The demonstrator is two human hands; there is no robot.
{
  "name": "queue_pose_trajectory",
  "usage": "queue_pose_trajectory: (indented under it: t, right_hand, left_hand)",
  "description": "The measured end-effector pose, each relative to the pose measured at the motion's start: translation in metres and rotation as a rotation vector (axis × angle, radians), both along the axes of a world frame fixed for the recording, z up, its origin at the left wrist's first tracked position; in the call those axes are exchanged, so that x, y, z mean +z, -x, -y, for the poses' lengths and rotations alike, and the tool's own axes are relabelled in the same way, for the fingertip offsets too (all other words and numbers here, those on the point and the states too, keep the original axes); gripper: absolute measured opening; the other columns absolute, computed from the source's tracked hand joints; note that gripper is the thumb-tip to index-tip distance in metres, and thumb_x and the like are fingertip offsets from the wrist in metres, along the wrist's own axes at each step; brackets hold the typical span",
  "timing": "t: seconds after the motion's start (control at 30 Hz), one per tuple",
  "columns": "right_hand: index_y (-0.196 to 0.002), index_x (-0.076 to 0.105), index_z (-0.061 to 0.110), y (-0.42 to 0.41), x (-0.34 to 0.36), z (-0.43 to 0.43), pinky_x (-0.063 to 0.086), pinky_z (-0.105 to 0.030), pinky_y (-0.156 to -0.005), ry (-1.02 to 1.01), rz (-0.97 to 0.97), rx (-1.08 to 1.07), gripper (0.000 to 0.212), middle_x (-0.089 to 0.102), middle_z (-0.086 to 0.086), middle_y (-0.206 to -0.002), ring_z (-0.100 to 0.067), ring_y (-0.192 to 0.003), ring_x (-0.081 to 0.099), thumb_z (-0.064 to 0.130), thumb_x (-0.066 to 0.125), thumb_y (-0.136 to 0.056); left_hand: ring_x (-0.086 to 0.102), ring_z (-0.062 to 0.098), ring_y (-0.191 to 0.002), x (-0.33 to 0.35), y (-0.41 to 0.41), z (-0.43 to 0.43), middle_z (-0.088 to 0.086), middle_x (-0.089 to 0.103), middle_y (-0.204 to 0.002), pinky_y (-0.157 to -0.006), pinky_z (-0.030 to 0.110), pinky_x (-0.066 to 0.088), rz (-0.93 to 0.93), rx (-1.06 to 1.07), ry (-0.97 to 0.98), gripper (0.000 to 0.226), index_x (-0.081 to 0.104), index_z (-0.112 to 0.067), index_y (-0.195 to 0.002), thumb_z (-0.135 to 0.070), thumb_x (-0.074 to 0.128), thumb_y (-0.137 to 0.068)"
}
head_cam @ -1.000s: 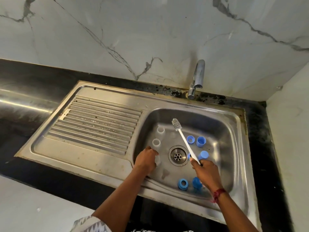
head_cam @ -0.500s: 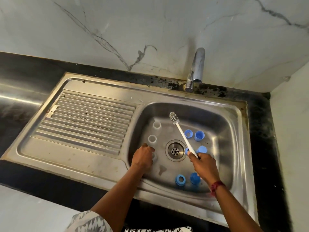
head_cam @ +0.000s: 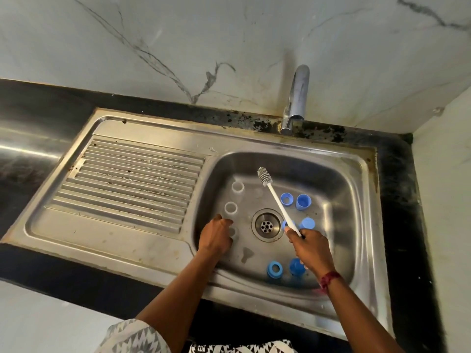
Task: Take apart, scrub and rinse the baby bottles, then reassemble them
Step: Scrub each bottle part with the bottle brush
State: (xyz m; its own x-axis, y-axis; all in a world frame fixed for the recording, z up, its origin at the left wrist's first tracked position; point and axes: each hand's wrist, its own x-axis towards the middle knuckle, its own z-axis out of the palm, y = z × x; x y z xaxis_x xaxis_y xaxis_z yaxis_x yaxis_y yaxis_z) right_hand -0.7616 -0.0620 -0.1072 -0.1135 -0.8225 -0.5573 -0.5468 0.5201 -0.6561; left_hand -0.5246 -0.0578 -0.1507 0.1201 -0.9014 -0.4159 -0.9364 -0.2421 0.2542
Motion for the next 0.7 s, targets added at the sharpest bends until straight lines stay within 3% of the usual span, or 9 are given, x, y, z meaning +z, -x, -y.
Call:
queue_pose_trajectory:
  t: [0.17,0.27,0.37,0.53,0.7]
  right_hand:
    - [-0.076,0.064,0.006,0.001,0.000,0.000,0.042,-0.030,-0.052,0.014,-0.007,-0.010,0.047,0.054,-0.002,-0.056,-0.016,-0.052,0.048,0.050,0.060,-0.092]
    - [-0.076,0.063,0.005,0.001,-0.001,0.000,0.043,-0.031,-0.053,0.017,-0.004,-0.008,0.048,0.055,-0.003,-0.057,-0.016,-0.053,0.049,0.050,0.059,-0.093]
    - [-0.074,0.062,0.007,-0.001,-0.001,-0.001,0.043,-0.030,-0.053,0.002,0.008,0.003,0.045,0.055,-0.005,-0.059,-0.017,-0.053,0.048,0.047,0.059,-0.094]
    - [-0.072,0.060,0.010,-0.003,-0.002,0.000,0.042,-0.028,-0.052,-0.002,0.005,0.011,0.041,0.055,-0.004,-0.060,-0.016,-0.053,0.049,0.045,0.058,-0.095]
    - [-0.071,0.059,0.013,-0.003,-0.003,0.003,0.041,-0.026,-0.051,-0.014,-0.005,0.009,0.039,0.055,-0.002,-0.059,-0.015,-0.052,0.049,0.043,0.059,-0.095]
  left_hand:
    - [0.066,0.030,-0.101,0.018,0.007,-0.009,0.006,0.055,-0.122,-0.084,0.039,0.056,0.098,0.098,0.106,0.051,0.056,-0.025,-0.135,-0.029,0.071,-0.086]
    - [0.068,0.027,-0.092,0.026,0.022,-0.022,0.003,0.061,-0.111,-0.075,0.037,0.055,0.087,0.079,0.231,0.031,0.066,-0.021,-0.117,-0.034,0.069,-0.088]
    - [0.068,0.023,-0.090,0.019,0.036,-0.029,0.001,0.066,-0.106,-0.077,0.033,0.054,0.068,-0.004,0.147,0.023,0.070,-0.019,-0.106,-0.033,0.065,-0.090]
    - [0.067,0.032,-0.102,0.004,0.057,-0.021,0.013,0.067,-0.116,-0.084,0.039,0.055,0.044,-0.121,-0.139,0.025,0.065,-0.012,-0.116,-0.014,0.061,-0.092]
    - [0.063,0.031,-0.113,-0.012,0.077,-0.016,0.014,0.063,-0.125,-0.091,0.039,0.053,0.156,-0.278,-0.183,0.029,0.060,-0.009,-0.124,-0.006,0.048,-0.098]
